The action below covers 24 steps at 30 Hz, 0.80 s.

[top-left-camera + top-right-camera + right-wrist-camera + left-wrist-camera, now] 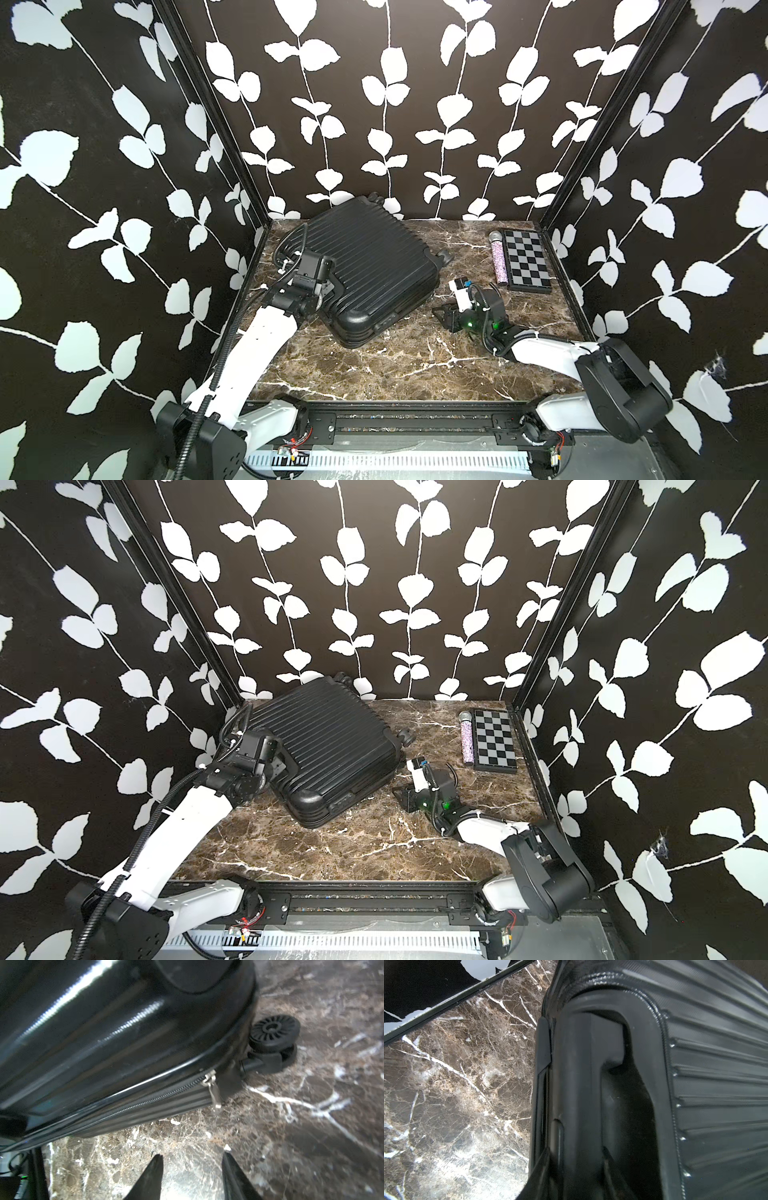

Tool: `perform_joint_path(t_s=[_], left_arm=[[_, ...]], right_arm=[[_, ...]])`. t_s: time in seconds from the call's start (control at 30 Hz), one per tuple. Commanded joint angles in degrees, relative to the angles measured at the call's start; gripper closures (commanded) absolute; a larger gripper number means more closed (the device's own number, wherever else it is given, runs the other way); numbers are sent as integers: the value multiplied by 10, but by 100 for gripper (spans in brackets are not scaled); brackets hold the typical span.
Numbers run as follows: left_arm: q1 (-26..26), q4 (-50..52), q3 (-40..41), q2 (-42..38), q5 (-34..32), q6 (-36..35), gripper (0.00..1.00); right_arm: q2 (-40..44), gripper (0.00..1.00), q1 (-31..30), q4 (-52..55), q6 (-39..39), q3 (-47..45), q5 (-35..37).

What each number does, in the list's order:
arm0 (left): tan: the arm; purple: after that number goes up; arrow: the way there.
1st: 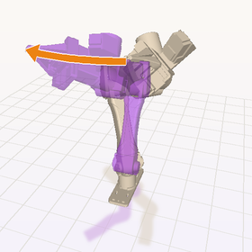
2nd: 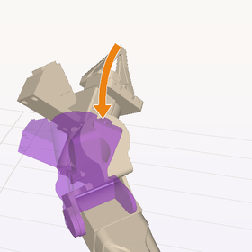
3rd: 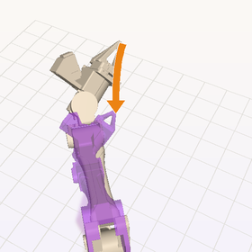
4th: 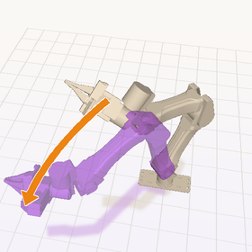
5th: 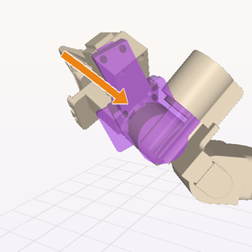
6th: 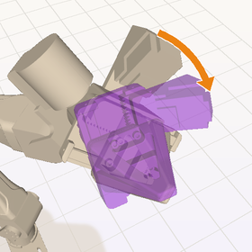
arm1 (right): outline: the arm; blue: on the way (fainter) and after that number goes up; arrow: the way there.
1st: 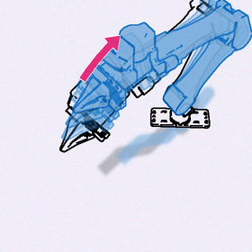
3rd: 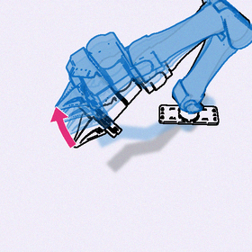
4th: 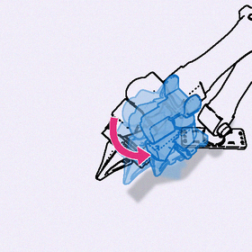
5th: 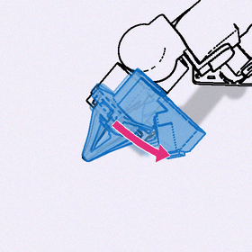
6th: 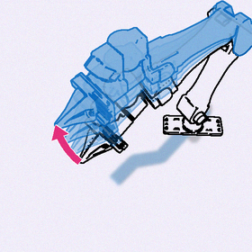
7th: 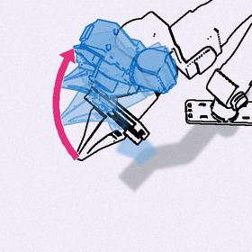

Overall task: Close the suitcase zippers
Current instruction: Zip the zipper on the suitcase.

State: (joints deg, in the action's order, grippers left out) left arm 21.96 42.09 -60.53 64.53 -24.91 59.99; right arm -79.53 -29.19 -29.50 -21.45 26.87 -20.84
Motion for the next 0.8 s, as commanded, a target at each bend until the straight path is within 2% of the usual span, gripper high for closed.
perform_joint_path(t_s=[0.0, 0.17, 0.47, 0.53, 0.77], left_arm=[[3, -84, -46, -39, -18, 11, 100], [3, -82, -47, -35, -13, 13, 100], [2, -78, -47, -37, -9, 11, 100], [1, -79, -47, -36, -6, 11, 100], [0, -78, -47, -38, -2, 8, 100]], right_arm=[[-5, 53, 3, -66, 51, 5, 38], [-34, 52, 2, -111, 98, 7, 57], [-104, 55, 3, -120, 118, 48, 35], [-117, 55, 4, -120, 128, 56, 9], [-151, 64, 8, -152, 143, 60, -3]])
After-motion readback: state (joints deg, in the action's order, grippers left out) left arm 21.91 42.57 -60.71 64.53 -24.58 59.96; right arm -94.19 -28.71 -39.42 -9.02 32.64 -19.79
